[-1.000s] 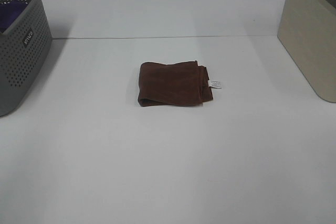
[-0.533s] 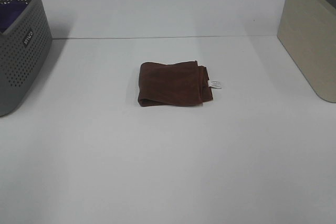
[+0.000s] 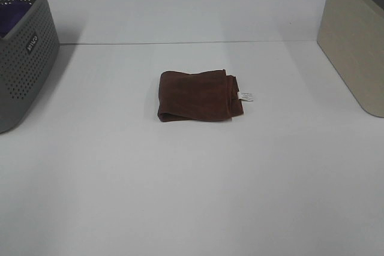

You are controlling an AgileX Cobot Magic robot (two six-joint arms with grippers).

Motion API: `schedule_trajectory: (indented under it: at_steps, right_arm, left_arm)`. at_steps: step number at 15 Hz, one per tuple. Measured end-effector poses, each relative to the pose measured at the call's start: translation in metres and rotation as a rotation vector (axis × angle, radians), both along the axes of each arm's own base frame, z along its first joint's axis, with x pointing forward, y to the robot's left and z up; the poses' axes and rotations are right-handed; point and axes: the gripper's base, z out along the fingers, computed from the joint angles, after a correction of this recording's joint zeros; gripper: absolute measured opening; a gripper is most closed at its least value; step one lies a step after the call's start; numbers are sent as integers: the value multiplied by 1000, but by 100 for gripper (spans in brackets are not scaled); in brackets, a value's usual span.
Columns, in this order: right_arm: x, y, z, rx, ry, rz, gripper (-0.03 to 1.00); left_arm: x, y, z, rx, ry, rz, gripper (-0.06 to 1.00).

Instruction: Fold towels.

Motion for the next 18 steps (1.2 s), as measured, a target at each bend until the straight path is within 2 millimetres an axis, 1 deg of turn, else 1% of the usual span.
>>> schedule_trajectory:
  at_steps: [10, 13, 16, 18]
  right_arm:
    - [0, 0, 0, 2, 1, -16, 78]
    - [-4, -8, 2, 20, -47, -204, 78]
    - [-20, -13, 4, 47, -168, -344, 78]
    - [-34, -14, 4, 65, -260, -391, 78]
  left_arm:
    - [-2, 0, 1, -2, -12, 1, 76]
    - [-11, 6, 4, -14, -89, 107, 76]
    - [-27, 9, 7, -19, -207, 212, 76]
    - [-38, 9, 7, -23, -282, 231, 76]
